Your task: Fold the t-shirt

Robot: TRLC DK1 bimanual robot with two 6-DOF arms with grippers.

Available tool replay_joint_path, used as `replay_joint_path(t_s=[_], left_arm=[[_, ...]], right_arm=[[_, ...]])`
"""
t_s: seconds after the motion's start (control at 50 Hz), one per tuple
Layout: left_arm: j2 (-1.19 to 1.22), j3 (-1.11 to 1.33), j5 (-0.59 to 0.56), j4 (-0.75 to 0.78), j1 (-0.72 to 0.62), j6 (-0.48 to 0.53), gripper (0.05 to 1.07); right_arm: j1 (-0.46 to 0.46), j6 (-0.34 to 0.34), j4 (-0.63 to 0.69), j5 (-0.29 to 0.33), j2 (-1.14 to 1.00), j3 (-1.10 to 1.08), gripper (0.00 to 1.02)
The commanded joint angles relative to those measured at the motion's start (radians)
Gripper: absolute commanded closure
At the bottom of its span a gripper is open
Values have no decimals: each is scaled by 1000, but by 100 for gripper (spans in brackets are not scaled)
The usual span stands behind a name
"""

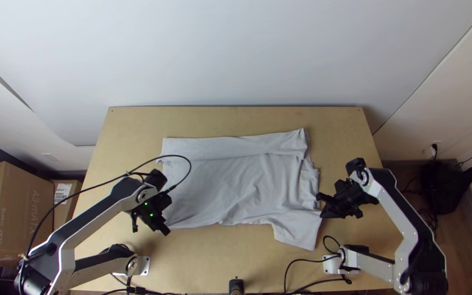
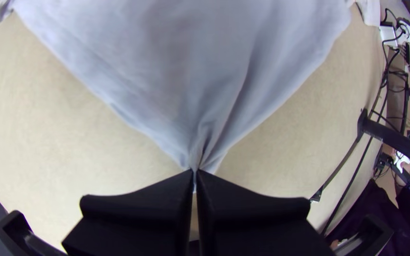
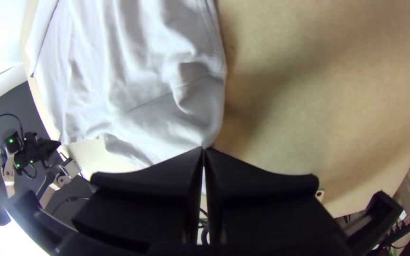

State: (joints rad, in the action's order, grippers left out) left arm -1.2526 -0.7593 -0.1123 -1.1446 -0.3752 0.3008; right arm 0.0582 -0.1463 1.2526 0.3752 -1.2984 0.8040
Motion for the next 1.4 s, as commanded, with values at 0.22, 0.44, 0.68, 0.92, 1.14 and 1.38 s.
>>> replay_joint_path(t_s=[0.22,0.44,0.68,0.92,1.14,1.38], left_arm=[[79,23,0,-55,163,152,105],[81,-69,-3,-52,167,138,105],[-47,-187,-1,19,190,80,105],[-120,-296,-12,125,242,64,105],[-208,-437,-27,151,297,64,105],[-314,-594,-46,154,348,72,105]], right_arm=[[51,17,-10,-111,-101,83,100],[-3,5,-41,-119,-25,149,100],[-52,-24,-188,-119,8,178,100],[-106,-56,-328,-119,-13,245,100],[-144,-56,-397,-119,-93,328,100],[-152,-56,-432,-119,-226,445,100]])
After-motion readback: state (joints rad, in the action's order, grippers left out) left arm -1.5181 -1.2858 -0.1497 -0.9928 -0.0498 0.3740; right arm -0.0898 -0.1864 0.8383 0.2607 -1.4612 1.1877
